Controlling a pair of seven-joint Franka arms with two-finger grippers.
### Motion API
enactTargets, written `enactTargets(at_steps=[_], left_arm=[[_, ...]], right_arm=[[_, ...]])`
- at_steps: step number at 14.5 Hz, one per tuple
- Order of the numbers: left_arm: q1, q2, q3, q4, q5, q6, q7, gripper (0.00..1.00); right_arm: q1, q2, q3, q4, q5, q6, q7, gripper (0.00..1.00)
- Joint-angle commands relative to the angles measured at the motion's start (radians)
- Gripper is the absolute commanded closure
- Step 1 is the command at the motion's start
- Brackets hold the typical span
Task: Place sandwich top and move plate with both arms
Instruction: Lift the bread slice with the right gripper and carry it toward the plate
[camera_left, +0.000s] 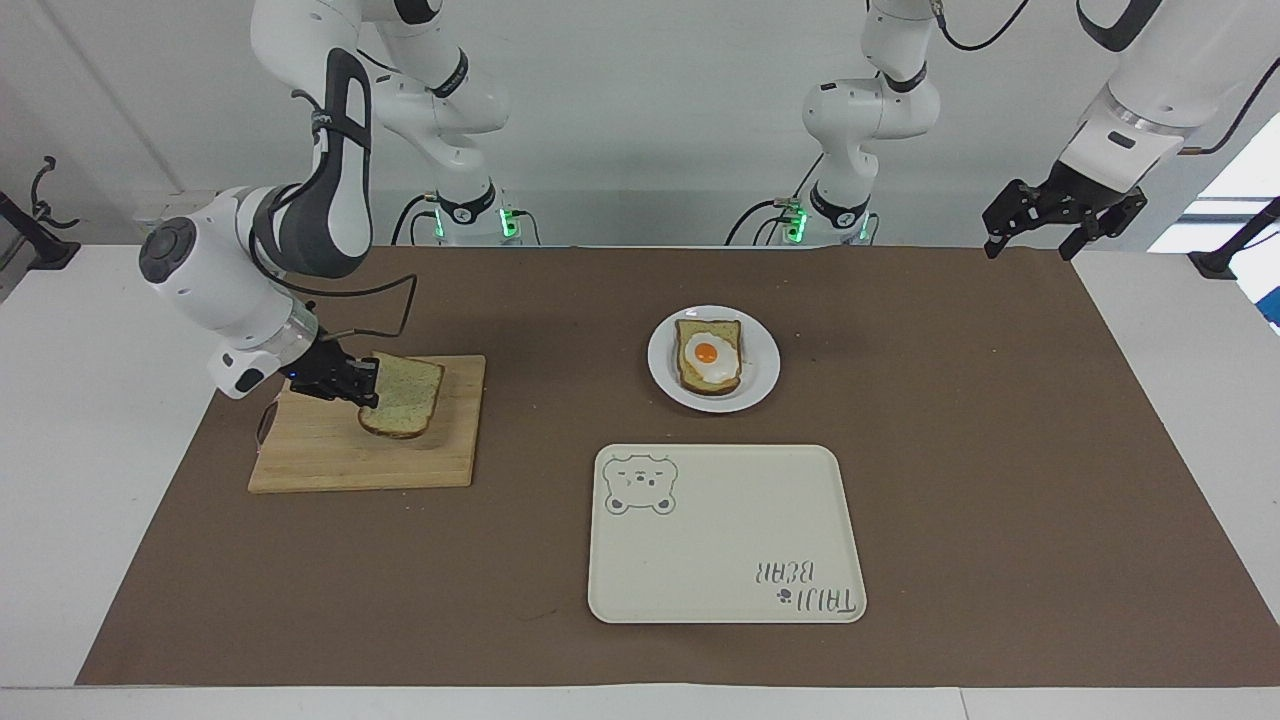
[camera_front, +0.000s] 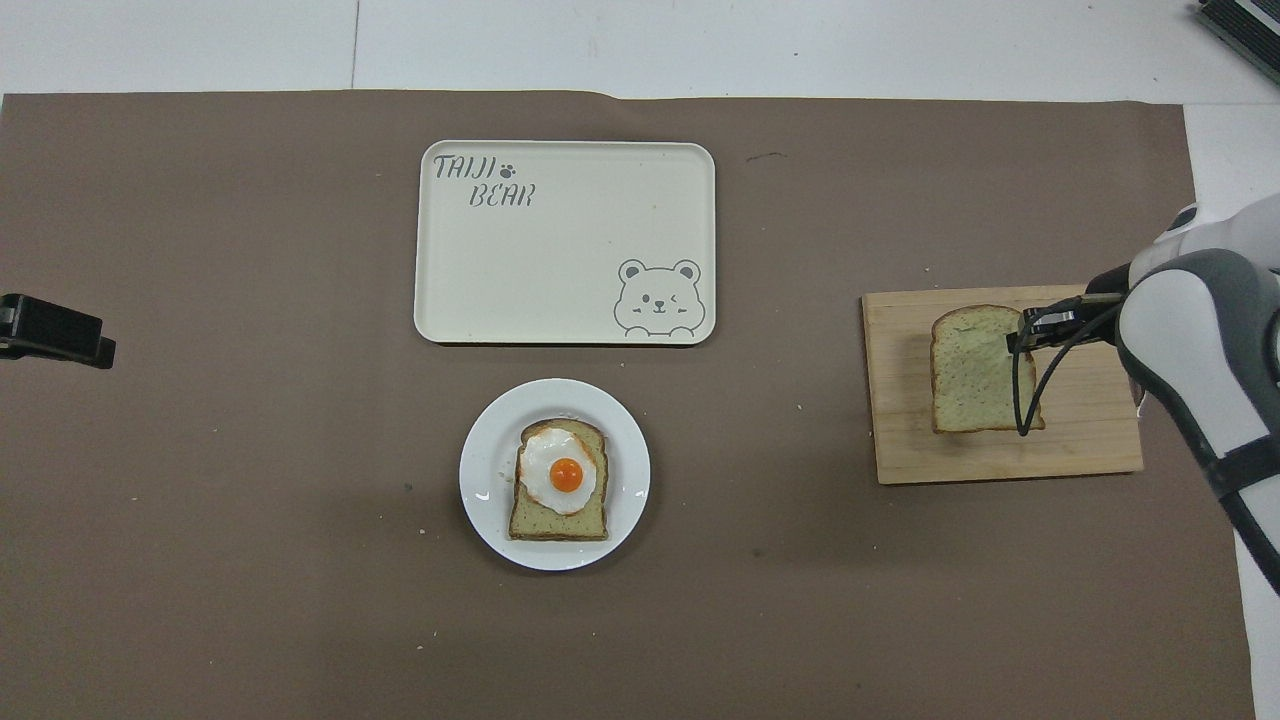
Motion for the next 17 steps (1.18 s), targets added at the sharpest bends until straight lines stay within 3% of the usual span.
enactTargets(at_steps=[1,6,17], left_arm=[[0.001,0.004,-0.002,0.015,0.019,-0.017,-0.010,0.00],[0.001,0.004,-0.002,0.015,0.019,-0.017,-0.010,0.00],[0.003,0.004,0.001,0.014,0.019,-0.019,-0.009,0.00]], right_arm=[[-0.005,-0.008,0.032,0.010,0.042,-0.047,-0.014,1.00],[-0.004,-0.009,0.062,0.019,0.169,-0.121,-0.012,1.00],[0.019,-0.031,0.200,0.002,0.238,-0.162,0.050,1.00]])
